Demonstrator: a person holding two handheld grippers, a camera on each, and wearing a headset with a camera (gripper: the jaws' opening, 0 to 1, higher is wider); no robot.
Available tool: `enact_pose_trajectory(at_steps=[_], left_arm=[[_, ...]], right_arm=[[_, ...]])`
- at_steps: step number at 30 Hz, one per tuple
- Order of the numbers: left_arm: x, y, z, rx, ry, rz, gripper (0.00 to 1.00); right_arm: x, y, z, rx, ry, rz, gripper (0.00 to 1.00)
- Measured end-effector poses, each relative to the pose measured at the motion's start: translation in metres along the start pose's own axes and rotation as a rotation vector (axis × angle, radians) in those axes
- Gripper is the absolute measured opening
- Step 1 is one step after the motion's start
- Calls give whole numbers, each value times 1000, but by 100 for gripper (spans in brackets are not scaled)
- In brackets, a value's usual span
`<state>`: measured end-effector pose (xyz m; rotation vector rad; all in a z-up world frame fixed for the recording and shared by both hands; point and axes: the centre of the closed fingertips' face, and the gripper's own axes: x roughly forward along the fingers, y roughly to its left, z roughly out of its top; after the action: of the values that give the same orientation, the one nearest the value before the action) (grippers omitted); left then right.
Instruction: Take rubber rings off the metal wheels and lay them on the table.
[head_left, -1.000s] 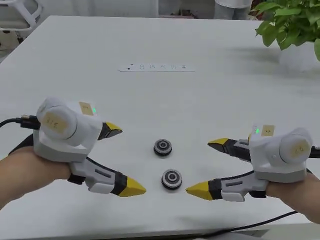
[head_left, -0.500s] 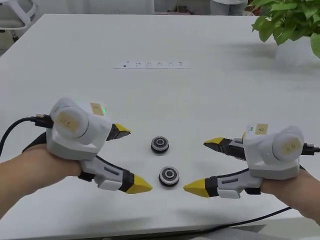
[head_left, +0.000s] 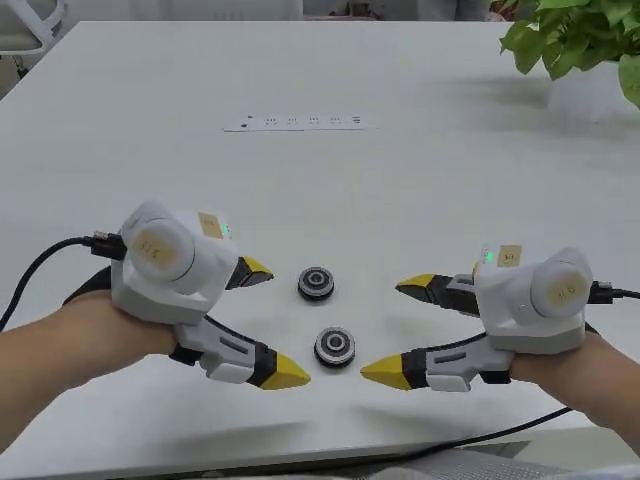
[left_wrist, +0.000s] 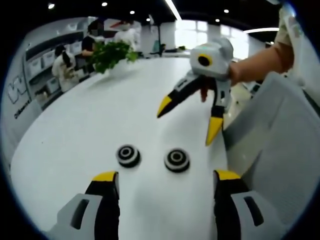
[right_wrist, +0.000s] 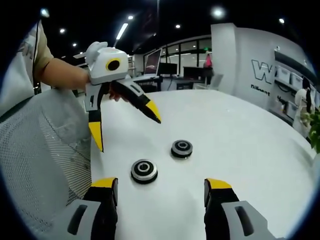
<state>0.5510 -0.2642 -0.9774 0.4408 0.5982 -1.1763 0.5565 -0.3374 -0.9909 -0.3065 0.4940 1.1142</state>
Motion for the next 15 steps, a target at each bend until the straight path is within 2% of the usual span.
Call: enact_pose_trajectory(at_steps=[15], left_arm=[[14, -4, -1, -7, -10, -36, 65]], right_arm=[[11, 9, 1, -31, 1, 37, 61]])
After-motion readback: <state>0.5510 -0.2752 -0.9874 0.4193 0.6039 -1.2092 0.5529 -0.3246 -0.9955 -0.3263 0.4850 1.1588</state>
